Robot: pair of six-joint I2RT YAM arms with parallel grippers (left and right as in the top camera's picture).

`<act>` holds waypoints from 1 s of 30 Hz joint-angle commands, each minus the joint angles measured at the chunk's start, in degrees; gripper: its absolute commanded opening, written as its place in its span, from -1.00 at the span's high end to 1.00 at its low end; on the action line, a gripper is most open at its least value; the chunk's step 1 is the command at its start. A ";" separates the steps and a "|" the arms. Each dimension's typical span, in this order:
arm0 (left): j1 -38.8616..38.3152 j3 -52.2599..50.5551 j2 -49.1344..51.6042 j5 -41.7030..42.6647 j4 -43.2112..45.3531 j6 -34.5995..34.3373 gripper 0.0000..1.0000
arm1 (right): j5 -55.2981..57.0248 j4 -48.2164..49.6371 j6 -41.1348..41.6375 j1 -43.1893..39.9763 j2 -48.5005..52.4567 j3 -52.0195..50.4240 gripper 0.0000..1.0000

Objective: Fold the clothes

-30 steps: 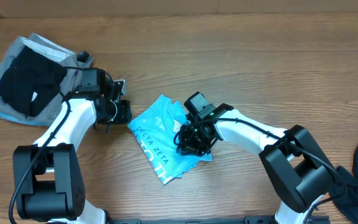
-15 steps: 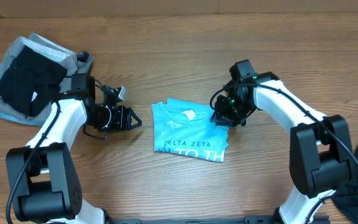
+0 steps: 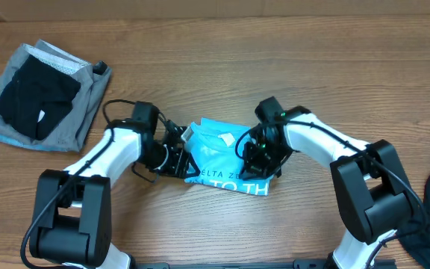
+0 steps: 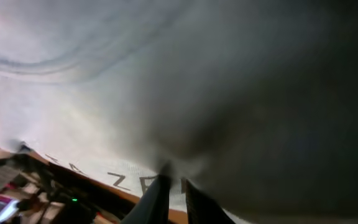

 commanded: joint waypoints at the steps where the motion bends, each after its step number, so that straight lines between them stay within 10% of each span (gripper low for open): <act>1: -1.57 -1.29 0.39 -6.54 1.62 -2.60 0.61 | 0.28 6.12 8.37 -0.17 -1.09 -5.60 0.71; 3: -0.83 -0.81 0.39 -11.67 2.36 -3.41 0.92 | 0.90 10.08 10.49 -0.59 -1.09 -8.63 0.70; 7: 4.79 1.70 0.39 -14.47 2.05 -4.70 0.92 | 2.89 8.98 10.12 -1.51 -1.09 -9.38 0.70; 16: 15.47 10.34 0.39 -7.52 -3.28 -1.22 0.19 | 2.89 8.96 10.03 -1.70 -1.09 -9.38 0.70; 25: 11.58 7.96 0.39 1.09 -11.39 5.40 0.15 | 0.20 7.87 5.07 -1.70 -1.25 -7.72 0.70; 30: 6.08 7.50 0.39 11.85 -8.22 5.73 0.76 | -1.42 5.09 -1.70 -1.70 -6.69 -3.30 0.71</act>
